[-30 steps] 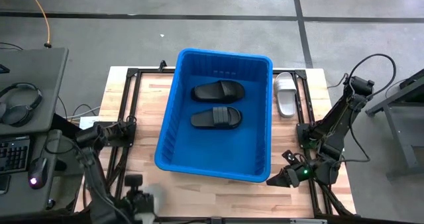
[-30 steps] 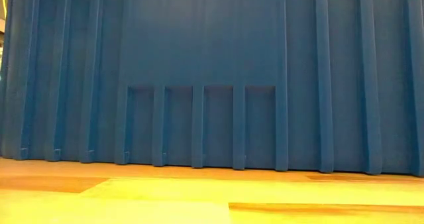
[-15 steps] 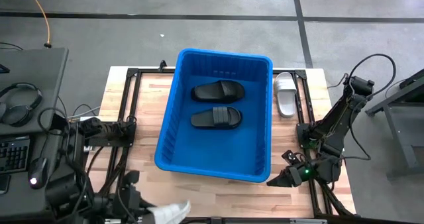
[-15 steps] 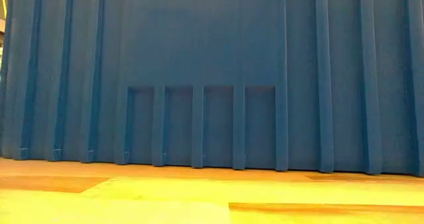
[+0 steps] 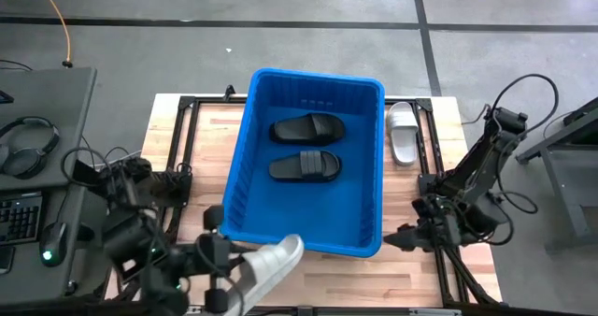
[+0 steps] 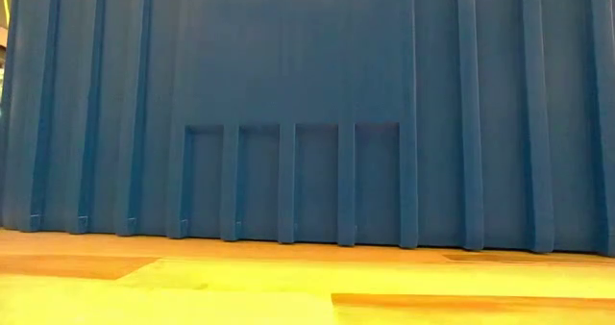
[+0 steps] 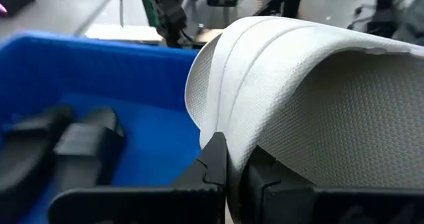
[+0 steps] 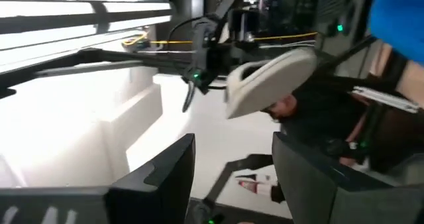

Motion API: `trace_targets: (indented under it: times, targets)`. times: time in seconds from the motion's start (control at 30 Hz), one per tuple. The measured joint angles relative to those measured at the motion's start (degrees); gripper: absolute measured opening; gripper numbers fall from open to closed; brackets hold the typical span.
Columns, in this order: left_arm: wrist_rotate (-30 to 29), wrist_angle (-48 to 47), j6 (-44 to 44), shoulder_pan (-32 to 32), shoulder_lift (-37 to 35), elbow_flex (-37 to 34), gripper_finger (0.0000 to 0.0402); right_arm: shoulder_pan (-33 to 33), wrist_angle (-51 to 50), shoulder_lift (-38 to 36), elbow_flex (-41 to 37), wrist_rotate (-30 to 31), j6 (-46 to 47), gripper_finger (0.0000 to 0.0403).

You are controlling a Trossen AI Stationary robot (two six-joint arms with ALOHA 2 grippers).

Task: Pick and place slides into bin
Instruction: Put the gray slide into the blue container

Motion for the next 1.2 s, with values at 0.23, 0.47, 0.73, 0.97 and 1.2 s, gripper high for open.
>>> trace_targets:
  times: [0.23,0.47,0.73,0.97,1.2]
  targets:
    - [0.67,2.48,14.23,4.79,0.0,0.0,0.0,-0.61,-5.27,0.0,5.87,1.39,0.74,0.0193]
    - [5.56,8.97,28.61,9.32,0.0,-0.01,0.0,-7.05,-16.89,1.03,7.8,-7.41,20.54,0.0193]
    - [13.2,11.68,39.52,12.68,3.67,-0.11,0.0,-12.46,-18.07,4.68,8.31,-17.13,28.36,0.0206]
    - [12.6,13.67,40.4,12.34,5.44,-0.13,0.0,-13.25,-18.8,7.73,8.34,-21.02,35.08,0.0249]
    - [13.0,16.17,42.31,12.02,5.44,-0.13,0.0,-14.94,-20.8,9.68,8.34,-23.05,38.87,0.0254]
